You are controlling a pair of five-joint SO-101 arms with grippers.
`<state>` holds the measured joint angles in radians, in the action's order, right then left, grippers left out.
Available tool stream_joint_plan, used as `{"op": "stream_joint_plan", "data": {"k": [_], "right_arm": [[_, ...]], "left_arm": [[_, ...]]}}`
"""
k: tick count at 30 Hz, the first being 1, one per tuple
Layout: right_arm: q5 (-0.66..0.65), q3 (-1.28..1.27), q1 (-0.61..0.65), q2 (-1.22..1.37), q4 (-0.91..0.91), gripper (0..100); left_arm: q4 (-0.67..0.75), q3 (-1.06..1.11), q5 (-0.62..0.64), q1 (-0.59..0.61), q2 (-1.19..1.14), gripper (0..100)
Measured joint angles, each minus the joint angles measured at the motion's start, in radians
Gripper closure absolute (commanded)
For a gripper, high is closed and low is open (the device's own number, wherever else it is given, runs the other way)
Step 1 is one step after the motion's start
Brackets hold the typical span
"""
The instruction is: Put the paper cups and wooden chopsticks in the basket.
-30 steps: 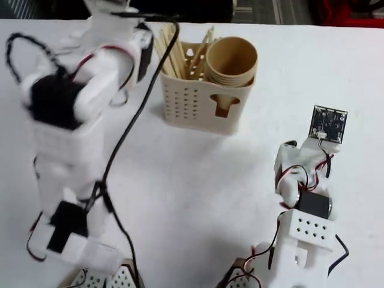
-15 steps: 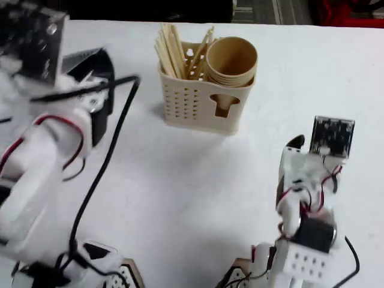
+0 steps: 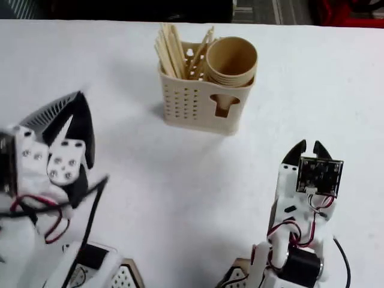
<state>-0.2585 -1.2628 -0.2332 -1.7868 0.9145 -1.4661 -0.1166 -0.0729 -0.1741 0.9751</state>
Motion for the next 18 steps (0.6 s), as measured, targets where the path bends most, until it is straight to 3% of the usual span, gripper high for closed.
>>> {"op": "stream_joint_plan", "data": {"k": [7, 18], "right_arm": [[0.000, -0.069, 0.008, -0.003, 0.000, 91.4], [0.000, -0.222, 0.230, 0.000, 0.000, 91.4]], "left_arm": [[0.238, 0.486, 0.000, 0.000, 0.301, 98], [0.361, 1.033, 0.000, 0.002, 0.634, 98]]}}
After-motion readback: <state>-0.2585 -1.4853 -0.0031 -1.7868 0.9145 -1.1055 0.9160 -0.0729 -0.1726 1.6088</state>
